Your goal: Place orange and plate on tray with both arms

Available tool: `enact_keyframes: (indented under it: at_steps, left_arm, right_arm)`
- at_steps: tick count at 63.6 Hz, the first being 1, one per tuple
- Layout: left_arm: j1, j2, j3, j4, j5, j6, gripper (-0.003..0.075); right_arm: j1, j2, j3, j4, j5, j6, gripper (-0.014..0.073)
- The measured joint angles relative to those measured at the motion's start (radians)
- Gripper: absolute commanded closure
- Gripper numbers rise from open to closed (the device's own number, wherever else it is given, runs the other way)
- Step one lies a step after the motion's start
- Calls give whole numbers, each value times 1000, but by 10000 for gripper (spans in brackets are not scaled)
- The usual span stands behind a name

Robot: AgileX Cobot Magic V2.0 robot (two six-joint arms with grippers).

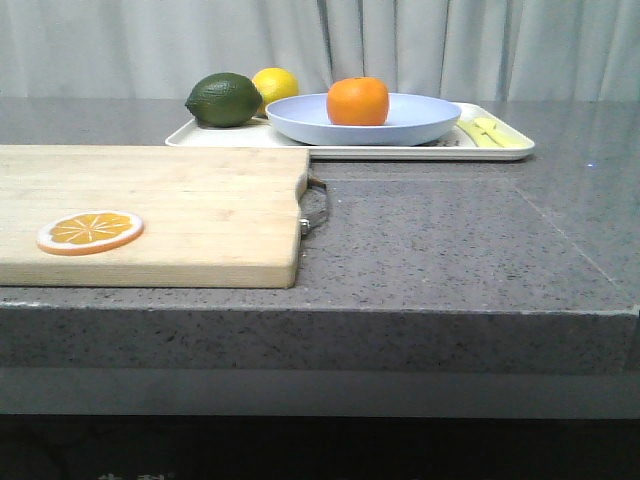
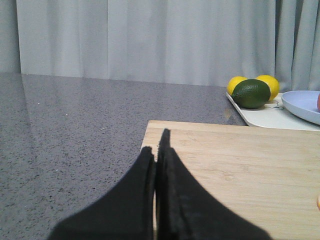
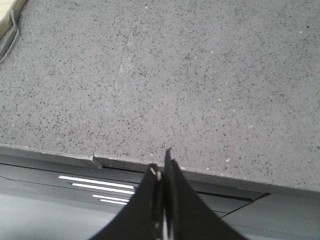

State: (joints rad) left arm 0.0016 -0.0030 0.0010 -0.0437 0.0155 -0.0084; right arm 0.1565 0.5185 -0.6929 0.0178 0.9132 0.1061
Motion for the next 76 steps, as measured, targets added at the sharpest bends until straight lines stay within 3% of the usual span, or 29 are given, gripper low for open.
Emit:
enact_keyframes:
  at_steps: [54, 67, 76]
  left_arm:
    - [0, 0, 0, 0, -6, 0, 738]
    - [0, 0, 0, -1, -6, 0, 738]
    - [0, 0, 0, -1, -6, 0, 738]
  right_arm:
    - [0, -9, 8, -35, -17, 0, 643]
    - [-61, -166, 197, -80, -291, -22, 655]
    - [-97, -305, 392, -18, -497, -26, 655]
